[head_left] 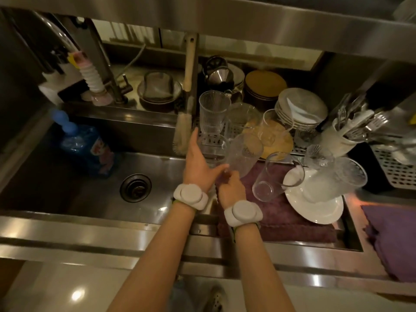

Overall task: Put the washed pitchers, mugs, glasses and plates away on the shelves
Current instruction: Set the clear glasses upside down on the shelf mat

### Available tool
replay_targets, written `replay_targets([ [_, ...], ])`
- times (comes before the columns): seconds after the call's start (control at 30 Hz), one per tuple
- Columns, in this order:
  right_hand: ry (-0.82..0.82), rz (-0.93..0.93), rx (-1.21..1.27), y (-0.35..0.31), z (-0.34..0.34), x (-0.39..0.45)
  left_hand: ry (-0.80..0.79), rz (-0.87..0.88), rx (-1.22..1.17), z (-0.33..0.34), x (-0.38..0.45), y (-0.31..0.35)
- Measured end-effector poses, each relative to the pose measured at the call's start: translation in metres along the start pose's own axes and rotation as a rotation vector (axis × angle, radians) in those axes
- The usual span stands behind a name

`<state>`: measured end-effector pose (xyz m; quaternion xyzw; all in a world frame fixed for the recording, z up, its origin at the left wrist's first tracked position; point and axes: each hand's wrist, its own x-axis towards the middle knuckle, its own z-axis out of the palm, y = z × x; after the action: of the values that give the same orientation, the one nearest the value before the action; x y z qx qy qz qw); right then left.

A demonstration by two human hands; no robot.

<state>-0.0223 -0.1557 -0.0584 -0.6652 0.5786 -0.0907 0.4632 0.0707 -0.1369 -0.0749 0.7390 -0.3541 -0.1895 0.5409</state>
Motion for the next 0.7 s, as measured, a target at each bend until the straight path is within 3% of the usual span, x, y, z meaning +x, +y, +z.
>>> replay_targets([
  [0.27,-0.110,0.008,-0.036,-0.005,0.003,0.008,0.024,0.016,0.023,-0.004,-0.002,0.001],
  [0.4,-0.069,-0.024,-0.039,-0.008,-0.002,0.003,0.032,0.078,-0.004,-0.012,-0.008,0.009],
  [0.53,-0.049,-0.074,0.171,-0.013,-0.003,-0.006,0.132,0.122,-0.083,-0.028,-0.016,0.021],
  [0.7,-0.212,0.083,0.466,-0.029,0.016,-0.006,0.283,0.227,-0.127,-0.046,-0.034,0.037],
])
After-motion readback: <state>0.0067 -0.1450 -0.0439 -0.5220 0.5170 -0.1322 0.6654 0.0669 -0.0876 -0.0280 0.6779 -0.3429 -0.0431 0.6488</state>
